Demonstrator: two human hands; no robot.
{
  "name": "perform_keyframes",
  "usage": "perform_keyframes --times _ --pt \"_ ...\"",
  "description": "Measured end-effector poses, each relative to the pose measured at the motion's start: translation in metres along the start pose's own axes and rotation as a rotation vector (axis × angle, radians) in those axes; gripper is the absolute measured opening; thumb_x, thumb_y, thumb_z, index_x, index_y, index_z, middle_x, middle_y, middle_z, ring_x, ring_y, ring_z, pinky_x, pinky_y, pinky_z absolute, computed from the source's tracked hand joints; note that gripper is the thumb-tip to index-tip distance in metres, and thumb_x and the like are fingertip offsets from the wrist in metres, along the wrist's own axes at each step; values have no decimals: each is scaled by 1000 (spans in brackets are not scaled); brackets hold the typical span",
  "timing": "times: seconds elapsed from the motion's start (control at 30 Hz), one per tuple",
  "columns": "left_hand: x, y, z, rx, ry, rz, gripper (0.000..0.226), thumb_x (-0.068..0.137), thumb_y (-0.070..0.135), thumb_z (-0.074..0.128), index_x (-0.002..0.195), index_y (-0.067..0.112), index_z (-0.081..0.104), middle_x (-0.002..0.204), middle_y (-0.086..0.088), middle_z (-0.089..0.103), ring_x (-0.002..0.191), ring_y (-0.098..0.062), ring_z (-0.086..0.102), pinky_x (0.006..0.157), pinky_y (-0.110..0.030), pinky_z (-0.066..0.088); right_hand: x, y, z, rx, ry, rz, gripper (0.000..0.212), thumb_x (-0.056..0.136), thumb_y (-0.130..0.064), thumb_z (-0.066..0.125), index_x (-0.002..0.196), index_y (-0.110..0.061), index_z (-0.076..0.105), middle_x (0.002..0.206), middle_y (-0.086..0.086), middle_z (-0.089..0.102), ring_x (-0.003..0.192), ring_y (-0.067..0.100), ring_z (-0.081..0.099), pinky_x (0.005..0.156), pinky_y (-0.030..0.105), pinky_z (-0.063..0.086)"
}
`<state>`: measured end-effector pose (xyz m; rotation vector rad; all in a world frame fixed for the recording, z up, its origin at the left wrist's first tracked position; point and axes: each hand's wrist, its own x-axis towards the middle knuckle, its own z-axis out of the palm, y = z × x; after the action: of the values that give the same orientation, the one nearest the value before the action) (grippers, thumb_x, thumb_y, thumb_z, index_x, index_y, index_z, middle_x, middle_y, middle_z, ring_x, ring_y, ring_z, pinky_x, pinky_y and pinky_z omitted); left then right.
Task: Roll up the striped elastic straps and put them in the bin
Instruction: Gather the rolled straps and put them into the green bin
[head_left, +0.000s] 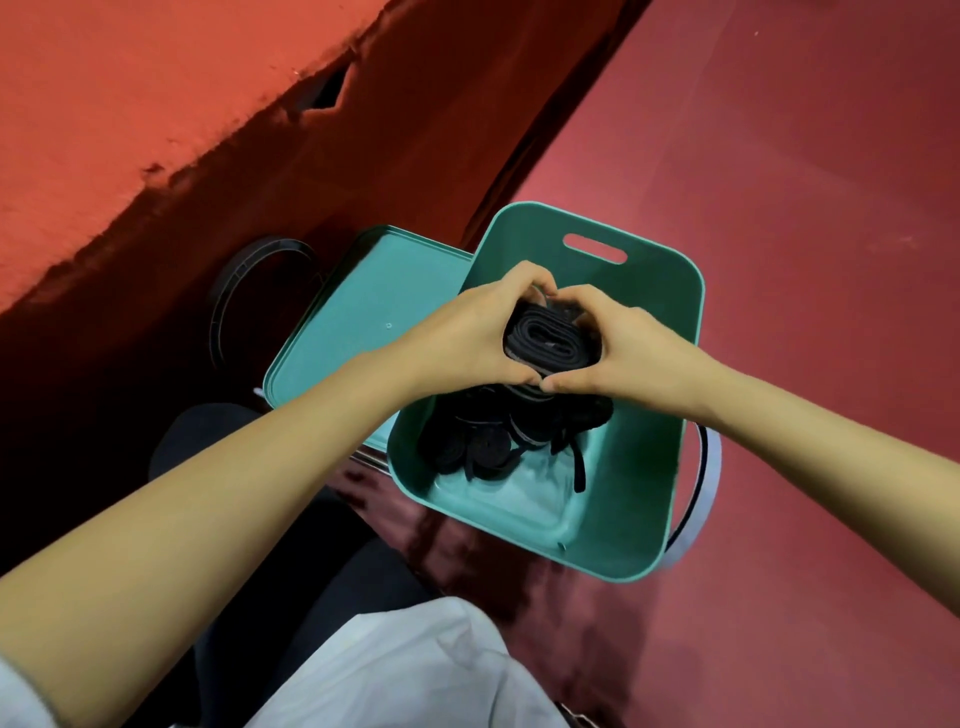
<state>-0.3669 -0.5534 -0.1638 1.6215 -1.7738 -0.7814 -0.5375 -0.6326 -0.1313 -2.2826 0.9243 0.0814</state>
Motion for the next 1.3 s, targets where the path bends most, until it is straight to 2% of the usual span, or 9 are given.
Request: perform_keyframes --times 0.2,0.27,0.33,0.47,0.63,0.77,0.9,1.1,1.3 --pt "-7 -4 9 -116 -17 8 71 67 8 80 122 28 39 122 2 47 115 -8 53 97 -29 46 -3 2 12 81 -53 -18 85 74 -28 80 144 -32 31 122 -9 60 106 8 60 81 9 43" --pt "-10 -5 10 -182 -15 3 75 67 4 82 115 39 36 123 1 37 115 -10 54 90 -23 49 -7 2 14 81 -60 -15 81 75 -26 79 142 -34 35 119 -11 61 104 6 60 79 4 43" --pt "-13 -6 8 -216 -48 -24 73 70 5 81 113 41 35 124 0 35 115 -11 54 82 -21 50 -13 2 13 62 -49 -2 67 75 -24 79 132 -32 46 111 -11 66 97 6 64 79 10 47" --pt "-26 -20 -8 74 -18 -2 44 84 22 72 121 19 49 126 0 39 122 -12 36 104 -21 28 -30 4 9 -34 -62 127 51 71 -26 80 110 -22 48 94 -4 70 84 15 66 78 33 51" --pt "-40 -53 -16 298 16 -167 38 90 27 65 125 21 54 148 -8 25 138 -26 22 114 -44 22 -38 6 33 -235 -258 280 57 69 -37 80 108 -16 44 92 4 62 83 25 58 68 30 42" --pt "-45 -54 -13 101 -25 -259 41 92 28 61 131 30 48 150 -1 19 129 -21 34 102 -27 26 -28 15 70 -300 -341 326 61 71 -36 78 114 -12 42 103 12 64 94 31 61 69 29 42" --pt "-44 -53 -13 88 -48 -263 42 93 28 60 132 30 45 144 2 27 115 -21 47 96 -27 33 -13 21 95 -305 -342 319 67 74 -32 77 124 -9 38 106 14 64 98 33 61 72 31 44" --pt "-48 -56 -15 57 -20 -237 40 92 29 61 130 30 47 130 12 35 108 -10 45 93 -27 36 -8 28 115 -216 -279 253 67 76 -25 78 124 -11 33 96 14 63 94 35 61 68 30 40" --pt "-46 -58 -12 44 -1 -215 40 92 26 62 130 27 48 125 11 37 104 -6 43 90 -20 32 0 39 117 -246 -317 183 92 73 -22 81 147 -23 26 128 17 59 113 34 57 88 32 45"
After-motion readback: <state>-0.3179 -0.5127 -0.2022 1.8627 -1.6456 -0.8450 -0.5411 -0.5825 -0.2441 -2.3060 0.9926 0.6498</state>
